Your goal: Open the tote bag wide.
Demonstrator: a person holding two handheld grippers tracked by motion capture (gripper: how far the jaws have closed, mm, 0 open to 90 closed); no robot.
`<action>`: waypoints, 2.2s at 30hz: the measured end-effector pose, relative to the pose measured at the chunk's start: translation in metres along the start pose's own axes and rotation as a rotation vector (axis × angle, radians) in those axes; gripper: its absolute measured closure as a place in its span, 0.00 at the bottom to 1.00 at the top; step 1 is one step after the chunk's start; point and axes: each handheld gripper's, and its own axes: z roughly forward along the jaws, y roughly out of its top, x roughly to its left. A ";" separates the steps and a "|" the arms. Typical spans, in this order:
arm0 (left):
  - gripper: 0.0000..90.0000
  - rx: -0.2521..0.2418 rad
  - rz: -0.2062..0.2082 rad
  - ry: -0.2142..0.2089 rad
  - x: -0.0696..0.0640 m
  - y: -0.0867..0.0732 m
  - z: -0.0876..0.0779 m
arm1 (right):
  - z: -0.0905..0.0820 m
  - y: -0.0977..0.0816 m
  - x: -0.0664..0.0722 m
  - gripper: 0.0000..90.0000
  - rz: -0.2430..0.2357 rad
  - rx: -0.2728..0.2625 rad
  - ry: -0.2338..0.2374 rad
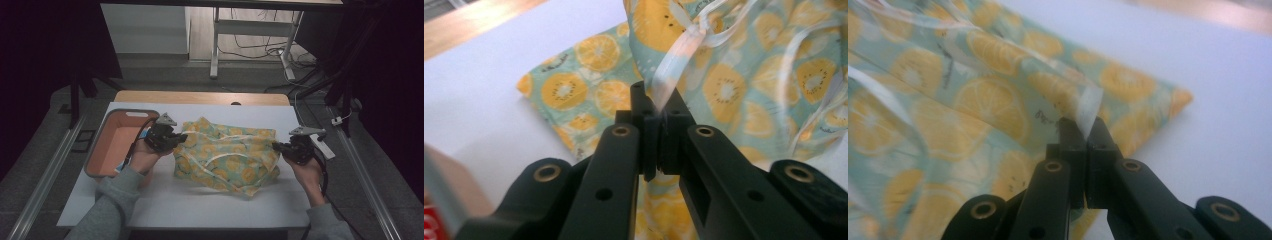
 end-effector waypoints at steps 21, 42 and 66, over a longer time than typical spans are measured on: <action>0.97 0.029 0.011 -0.027 -0.008 -0.004 0.011 | 0.037 0.037 0.116 0.45 -0.384 0.081 0.230; 0.97 0.056 -0.003 -0.008 -0.009 -0.005 0.023 | 0.002 -0.027 0.177 1.00 -0.458 0.172 0.482; 0.44 0.181 0.369 -0.192 -0.108 0.024 0.033 | 0.009 -0.060 0.182 1.00 -0.407 0.208 0.513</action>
